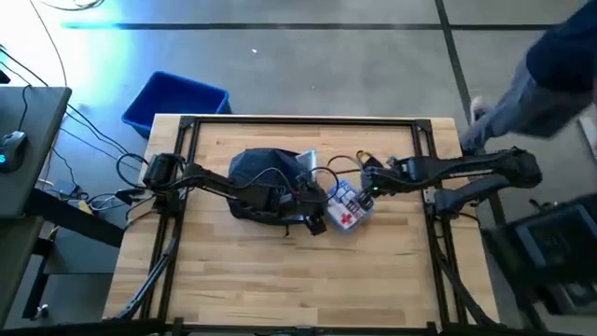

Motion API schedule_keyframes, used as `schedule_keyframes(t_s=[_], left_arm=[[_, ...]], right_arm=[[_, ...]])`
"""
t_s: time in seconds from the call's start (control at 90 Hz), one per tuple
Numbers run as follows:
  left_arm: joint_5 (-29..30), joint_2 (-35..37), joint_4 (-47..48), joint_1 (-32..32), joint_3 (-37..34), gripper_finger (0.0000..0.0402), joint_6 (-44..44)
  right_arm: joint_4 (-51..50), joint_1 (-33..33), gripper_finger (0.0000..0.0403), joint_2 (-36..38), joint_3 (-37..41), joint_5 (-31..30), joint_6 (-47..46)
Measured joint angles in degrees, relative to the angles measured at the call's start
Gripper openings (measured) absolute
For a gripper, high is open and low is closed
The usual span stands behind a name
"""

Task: Unpack backpack
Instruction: Put the blue medicine kit into the backpack

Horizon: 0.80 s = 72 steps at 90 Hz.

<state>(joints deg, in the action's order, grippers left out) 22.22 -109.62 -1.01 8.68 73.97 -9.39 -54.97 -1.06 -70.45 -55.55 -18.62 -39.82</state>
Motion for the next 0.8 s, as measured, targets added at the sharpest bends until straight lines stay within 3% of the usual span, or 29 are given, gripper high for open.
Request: schedule_keyframes(t_s=[0.133, 0.189, 0.378, 0.444, 0.622, 0.689, 0.8], left_arm=[[-14.59, -3.93, -0.62, 0.24, -0.11, 0.0071, 4.80], [-17.88, -5.06, 0.78, 0.58, -0.11, 0.0067, 8.72], [-14.37, -6.04, 3.48, 1.77, -0.07, 0.0051, 15.48], [-13.99, -6.04, 4.25, 1.36, -0.04, 0.0046, 15.52], [-13.66, -7.28, 3.11, -0.21, 0.00, 0.0032, 15.20], [-13.65, -8.86, 2.39, -0.83, 0.02, 0.0027, 14.68], [-14.12, -11.03, 2.14, -1.45, 0.02, 0.0019, 14.67]], right_arm=[[-7.94, 2.40, 0.0043, 0.40, 0.40, 3.41, 1.97], [-7.98, 3.94, 0.0064, 0.70, 1.59, 6.91, 4.05], [-1.47, 9.93, 0.0150, 0.77, 13.91, 20.52, 10.07], [2.02, 11.64, 0.0181, 0.76, 19.34, 22.74, 10.92], [25.64, 13.05, 0.0250, 2.74, 31.63, 32.57, 5.31], [31.78, 13.24, 0.0269, 3.12, 33.74, 34.67, 3.58], [33.64, 13.36, 0.0289, 3.84, 34.77, 34.14, 1.06]])
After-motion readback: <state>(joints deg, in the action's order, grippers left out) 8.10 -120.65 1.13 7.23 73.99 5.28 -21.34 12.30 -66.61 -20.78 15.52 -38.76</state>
